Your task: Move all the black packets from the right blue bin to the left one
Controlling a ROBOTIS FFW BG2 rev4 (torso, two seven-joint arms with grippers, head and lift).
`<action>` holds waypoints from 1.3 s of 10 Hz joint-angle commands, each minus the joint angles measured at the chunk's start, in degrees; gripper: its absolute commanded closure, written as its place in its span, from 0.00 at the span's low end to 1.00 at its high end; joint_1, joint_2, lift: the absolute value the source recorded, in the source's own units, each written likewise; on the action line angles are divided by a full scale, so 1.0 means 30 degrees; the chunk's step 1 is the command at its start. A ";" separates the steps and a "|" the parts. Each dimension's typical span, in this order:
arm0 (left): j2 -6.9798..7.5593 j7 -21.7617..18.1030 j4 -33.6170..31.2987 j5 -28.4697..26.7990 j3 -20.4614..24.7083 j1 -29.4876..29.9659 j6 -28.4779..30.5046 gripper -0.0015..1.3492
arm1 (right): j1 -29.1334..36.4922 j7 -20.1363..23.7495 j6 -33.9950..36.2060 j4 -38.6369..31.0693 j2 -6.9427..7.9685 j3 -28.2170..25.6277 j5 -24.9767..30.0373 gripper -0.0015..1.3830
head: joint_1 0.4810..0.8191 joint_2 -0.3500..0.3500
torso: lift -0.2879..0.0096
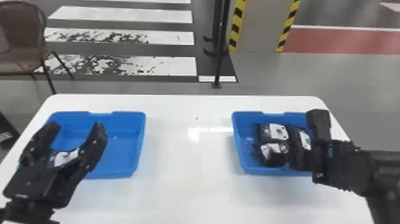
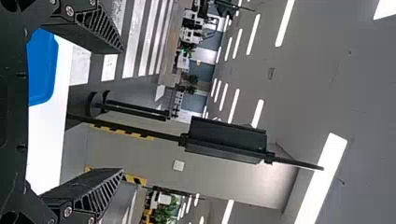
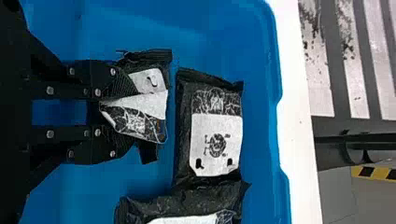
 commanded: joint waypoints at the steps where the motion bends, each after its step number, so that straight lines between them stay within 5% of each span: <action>1: -0.0001 0.0001 -0.0001 0.0023 -0.0038 0.0034 -0.0468 0.11 | 0.0907 0.0013 -0.1704 -0.1101 0.0229 -0.0930 -0.1189 0.80 | 0.63 0.42 | 0.50; 3: -0.0060 0.0001 -0.0001 0.0023 0.0000 0.0034 -0.1030 0.11 | 0.2220 0.0072 -0.5313 -0.2226 0.0434 -0.1578 -0.3322 0.80 | 0.63 0.44 | 0.50; 6: -0.0060 0.0030 -0.0001 0.0176 -0.0266 -0.0060 -0.1030 0.10 | 0.1985 0.3207 -1.1173 0.0914 0.0610 -0.1387 -0.8388 0.80 | 0.63 0.50 | 0.50; 10: 0.0028 0.0060 -0.0001 0.1623 -0.0800 -0.0153 0.0376 0.11 | 0.1657 0.4408 -1.1407 0.1758 0.0258 0.3031 -1.2539 0.80 | 0.63 0.63 | 0.50; 13: 0.0262 0.0089 -0.0470 0.1394 -0.1257 -0.0528 0.2954 0.11 | 0.1141 0.4408 -1.1454 0.1946 -0.0006 0.6344 -1.2768 0.80 | 0.63 0.80 | 0.50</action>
